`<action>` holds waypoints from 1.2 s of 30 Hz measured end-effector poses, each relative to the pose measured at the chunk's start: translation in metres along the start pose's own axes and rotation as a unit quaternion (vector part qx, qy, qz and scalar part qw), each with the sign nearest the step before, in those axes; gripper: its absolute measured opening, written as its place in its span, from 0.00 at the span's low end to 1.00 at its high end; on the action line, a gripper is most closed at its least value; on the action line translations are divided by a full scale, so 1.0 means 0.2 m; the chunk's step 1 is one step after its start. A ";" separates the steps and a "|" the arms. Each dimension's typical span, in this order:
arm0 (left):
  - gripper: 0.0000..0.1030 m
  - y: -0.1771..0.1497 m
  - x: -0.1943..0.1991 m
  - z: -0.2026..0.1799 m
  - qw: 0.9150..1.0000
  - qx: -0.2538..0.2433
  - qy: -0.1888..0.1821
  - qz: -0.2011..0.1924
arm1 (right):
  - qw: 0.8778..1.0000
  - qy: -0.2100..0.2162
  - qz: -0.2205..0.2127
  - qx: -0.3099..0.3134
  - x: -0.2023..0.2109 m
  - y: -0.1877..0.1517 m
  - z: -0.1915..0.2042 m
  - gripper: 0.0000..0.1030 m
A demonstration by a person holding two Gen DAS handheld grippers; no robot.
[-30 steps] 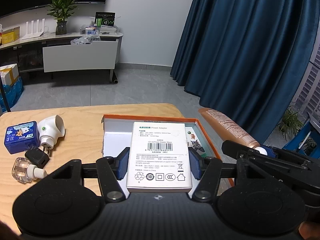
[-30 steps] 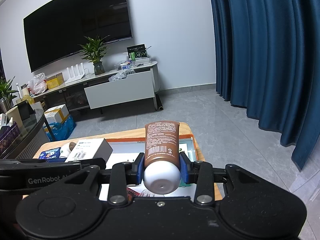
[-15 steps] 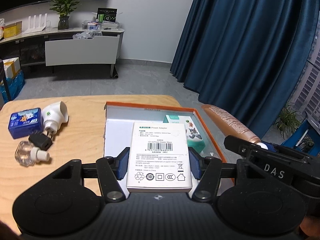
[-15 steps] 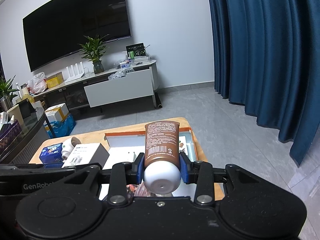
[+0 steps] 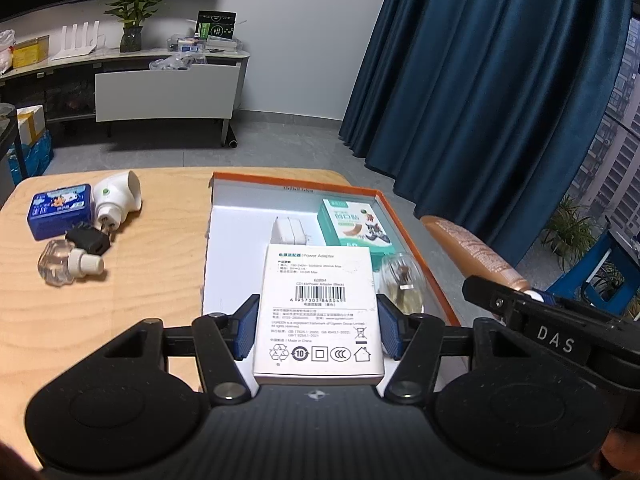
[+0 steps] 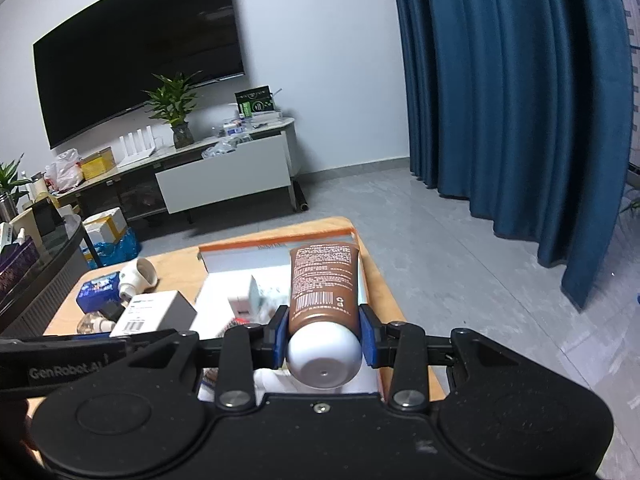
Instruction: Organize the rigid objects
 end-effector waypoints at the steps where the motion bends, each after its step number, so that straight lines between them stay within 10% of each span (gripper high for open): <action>1: 0.58 -0.01 0.00 0.00 1.000 0.001 0.001 0.002 | 1.000 -0.001 0.002 -0.001 0.01 -0.02 -0.01 0.42; 36: 0.58 -0.14 -0.07 -0.04 1.000 -0.006 -0.002 0.013 | 0.998 -0.021 -0.003 0.054 0.01 -0.13 0.02 0.55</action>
Point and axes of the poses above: each gripper's, at about its wrist camera, not at the fingertips, and x roughly against the way its jaws point, z to its left, y to its top, the point moved 8 cm from there along -x, roughly the way its jaws point, and after that the axes turned 5 degrees about z, right-handed, at the moved point
